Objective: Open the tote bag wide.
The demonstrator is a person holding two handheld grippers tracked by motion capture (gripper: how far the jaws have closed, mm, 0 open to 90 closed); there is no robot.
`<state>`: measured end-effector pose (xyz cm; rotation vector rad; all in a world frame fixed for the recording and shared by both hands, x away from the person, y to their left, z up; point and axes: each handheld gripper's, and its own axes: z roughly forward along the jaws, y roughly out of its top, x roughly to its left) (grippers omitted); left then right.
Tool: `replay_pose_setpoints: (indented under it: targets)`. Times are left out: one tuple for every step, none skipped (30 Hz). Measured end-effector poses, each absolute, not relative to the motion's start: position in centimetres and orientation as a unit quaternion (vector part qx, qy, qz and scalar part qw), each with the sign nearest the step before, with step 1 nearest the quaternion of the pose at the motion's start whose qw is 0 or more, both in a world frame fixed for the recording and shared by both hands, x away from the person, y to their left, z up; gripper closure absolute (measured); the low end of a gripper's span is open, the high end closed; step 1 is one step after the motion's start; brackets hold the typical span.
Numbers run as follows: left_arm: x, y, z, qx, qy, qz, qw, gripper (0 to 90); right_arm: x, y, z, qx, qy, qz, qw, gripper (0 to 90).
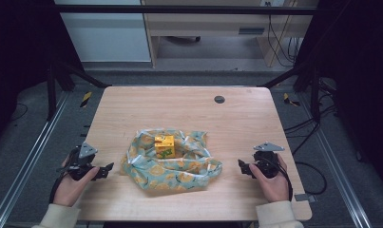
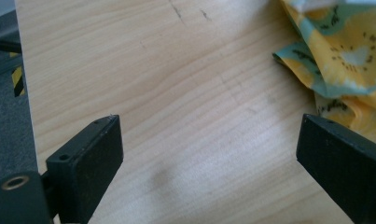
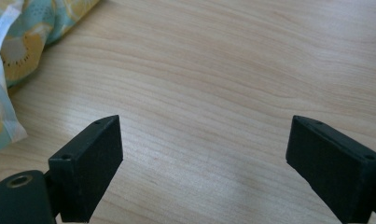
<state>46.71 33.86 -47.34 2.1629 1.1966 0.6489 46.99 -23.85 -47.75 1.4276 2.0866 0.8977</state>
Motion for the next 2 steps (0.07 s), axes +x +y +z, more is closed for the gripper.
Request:
replay_pose_setpoints:
  targets:
    - [46.71,33.86,-47.34,0.81,0.448,0.243,0.289,7.0,46.99,-23.85,-47.75,0.518,0.757,0.326,0.227,11.0]
    - [46.71,33.68,-47.21,0.808,0.447,0.248,0.293,7.0,47.01,-23.67,-47.72,0.515,0.758,0.327,0.232,12.2]
